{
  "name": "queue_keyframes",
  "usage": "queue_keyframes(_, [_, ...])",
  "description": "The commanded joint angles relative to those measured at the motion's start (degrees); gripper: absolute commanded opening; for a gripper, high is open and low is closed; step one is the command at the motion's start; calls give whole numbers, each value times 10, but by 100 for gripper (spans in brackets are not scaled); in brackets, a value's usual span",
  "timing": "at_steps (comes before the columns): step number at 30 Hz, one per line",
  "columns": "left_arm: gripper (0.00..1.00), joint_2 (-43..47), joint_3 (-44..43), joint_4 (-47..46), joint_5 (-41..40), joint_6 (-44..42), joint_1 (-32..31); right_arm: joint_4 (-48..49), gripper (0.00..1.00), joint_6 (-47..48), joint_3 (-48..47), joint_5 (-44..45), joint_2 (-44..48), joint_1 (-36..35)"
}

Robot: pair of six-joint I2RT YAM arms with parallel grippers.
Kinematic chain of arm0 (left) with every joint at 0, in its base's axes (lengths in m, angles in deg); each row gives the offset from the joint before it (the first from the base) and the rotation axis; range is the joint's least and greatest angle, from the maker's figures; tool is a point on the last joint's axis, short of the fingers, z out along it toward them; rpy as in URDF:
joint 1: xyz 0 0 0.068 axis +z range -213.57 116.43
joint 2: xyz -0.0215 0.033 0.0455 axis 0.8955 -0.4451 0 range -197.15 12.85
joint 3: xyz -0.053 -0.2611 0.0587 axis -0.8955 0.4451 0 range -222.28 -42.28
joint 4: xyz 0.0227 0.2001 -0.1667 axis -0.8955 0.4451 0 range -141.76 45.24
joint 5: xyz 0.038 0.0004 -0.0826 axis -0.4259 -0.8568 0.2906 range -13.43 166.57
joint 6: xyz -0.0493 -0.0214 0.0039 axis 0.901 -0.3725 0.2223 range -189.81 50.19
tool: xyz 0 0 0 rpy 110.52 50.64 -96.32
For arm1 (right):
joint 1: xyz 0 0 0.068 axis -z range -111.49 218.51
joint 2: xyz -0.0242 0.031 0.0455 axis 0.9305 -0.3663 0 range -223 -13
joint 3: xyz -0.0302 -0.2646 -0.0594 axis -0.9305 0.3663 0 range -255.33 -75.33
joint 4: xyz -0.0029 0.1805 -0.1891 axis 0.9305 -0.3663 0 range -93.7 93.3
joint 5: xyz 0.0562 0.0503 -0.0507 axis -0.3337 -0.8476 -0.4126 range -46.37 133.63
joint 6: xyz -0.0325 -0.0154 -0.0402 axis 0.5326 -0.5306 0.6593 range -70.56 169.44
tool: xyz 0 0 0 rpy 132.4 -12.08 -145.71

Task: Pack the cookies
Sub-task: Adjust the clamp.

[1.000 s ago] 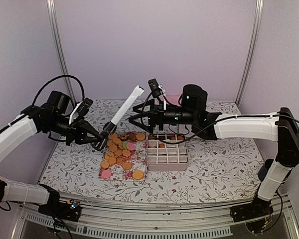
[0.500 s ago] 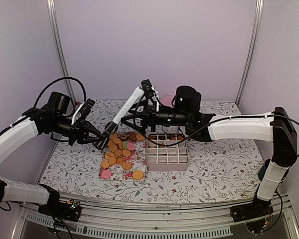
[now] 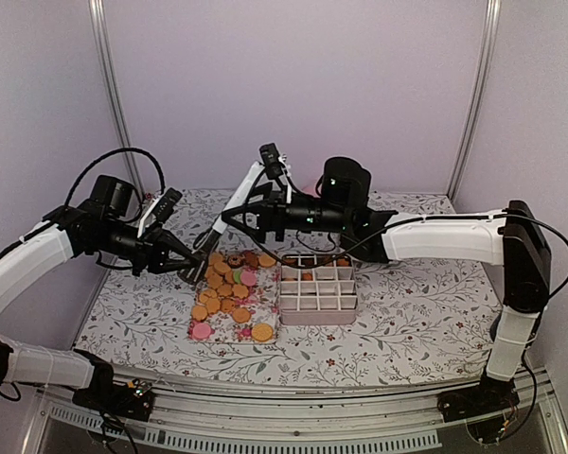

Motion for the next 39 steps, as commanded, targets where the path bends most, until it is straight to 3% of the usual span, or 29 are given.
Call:
queue_keyframes(1, [0, 11, -3, -12, 24, -9, -4, -6, 76, -18, -17, -17, -29, -12])
queue_keyframes(6, [0, 16, -10, 4, 30, -16, -4, -8, 78, -16, -13, -1, -37, -7])
queue_keyframes(10, [0, 17, -16, 14, 37, -23, -4, -2, 87, -14, 6, 35, -35, -2])
queue_keyframes(19, [0, 16, -22, 33, 48, -39, -4, 3, 88, -16, 19, 53, -33, -1])
queue_keyframes(23, [0, 16, -27, 43, 54, -46, -4, 9, 96, -19, 30, 69, -27, 3])
queue_keyframes(26, [0, 17, -29, 51, 55, -53, -4, 31, 100, -29, 47, 63, -19, 9])
queue_keyframes(32, [0, 16, -31, 53, 56, -53, -4, 128, 99, -66, 84, -1, -2, 19])
queue_keyframes(39, [0, 13, -34, 52, 56, -53, -4, 139, 99, -75, 67, -21, -2, 10])
